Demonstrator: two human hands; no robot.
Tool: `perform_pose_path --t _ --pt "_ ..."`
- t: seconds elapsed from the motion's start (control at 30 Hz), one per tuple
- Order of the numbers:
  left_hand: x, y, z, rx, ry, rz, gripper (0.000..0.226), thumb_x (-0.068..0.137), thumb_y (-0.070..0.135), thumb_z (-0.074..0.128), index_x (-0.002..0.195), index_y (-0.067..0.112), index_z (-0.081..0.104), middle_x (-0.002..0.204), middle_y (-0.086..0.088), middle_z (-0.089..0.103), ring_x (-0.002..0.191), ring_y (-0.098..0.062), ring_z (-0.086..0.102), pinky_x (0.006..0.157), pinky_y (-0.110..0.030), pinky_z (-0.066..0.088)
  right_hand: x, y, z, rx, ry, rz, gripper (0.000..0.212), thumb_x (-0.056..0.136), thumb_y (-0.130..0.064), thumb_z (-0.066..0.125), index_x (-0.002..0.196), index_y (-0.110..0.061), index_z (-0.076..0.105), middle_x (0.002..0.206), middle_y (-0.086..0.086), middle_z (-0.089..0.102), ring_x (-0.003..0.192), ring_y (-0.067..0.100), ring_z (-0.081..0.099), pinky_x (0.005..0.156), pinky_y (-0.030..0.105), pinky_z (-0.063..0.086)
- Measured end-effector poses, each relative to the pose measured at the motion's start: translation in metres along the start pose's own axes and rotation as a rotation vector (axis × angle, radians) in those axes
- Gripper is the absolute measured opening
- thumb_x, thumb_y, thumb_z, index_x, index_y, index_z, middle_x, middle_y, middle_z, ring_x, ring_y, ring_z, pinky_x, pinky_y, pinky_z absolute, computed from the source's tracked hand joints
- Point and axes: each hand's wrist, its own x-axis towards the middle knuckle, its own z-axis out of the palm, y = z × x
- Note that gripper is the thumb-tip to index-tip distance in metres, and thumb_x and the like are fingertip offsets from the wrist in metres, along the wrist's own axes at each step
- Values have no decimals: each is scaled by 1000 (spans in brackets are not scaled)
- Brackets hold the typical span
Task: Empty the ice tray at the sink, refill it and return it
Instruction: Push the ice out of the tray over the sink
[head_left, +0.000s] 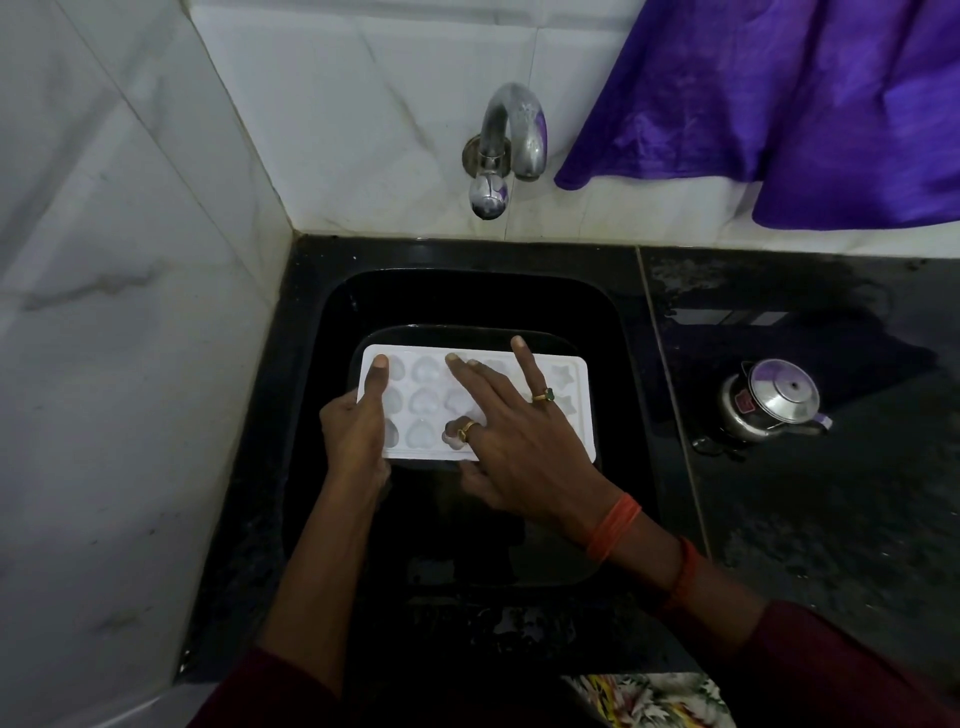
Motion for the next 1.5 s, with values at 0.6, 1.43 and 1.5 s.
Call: perform_pose_path --t 0.6,1.43,1.5 --pt "-3 2 -4 6 13 -9 34 86 47 73 81 14 67 81 -1 72 70 -19 72 48 -26 54 -3 1 0 31 48 53 32 86 -52 59 94 -27 78 147 14 53 133 29 52 122 62 6" --pt "-11 3 -2 -19 14 -18 34 86 44 74 75 13 66 70 1 71 59 -14 70 51 -28 57 4 5 -1 51 -12 56 76 80 -77 54 121 -15 69 149 14 48 136 27 46 121 63 2" --pt "-11 4 -2 -21 13 -21 34 86 44 74 75 13 65 70 1 70 56 -12 70 47 -26 55 6 5 0 42 -40 54 78 81 -78 51 124 -15 67 152 15 44 139 28 43 121 64 1"
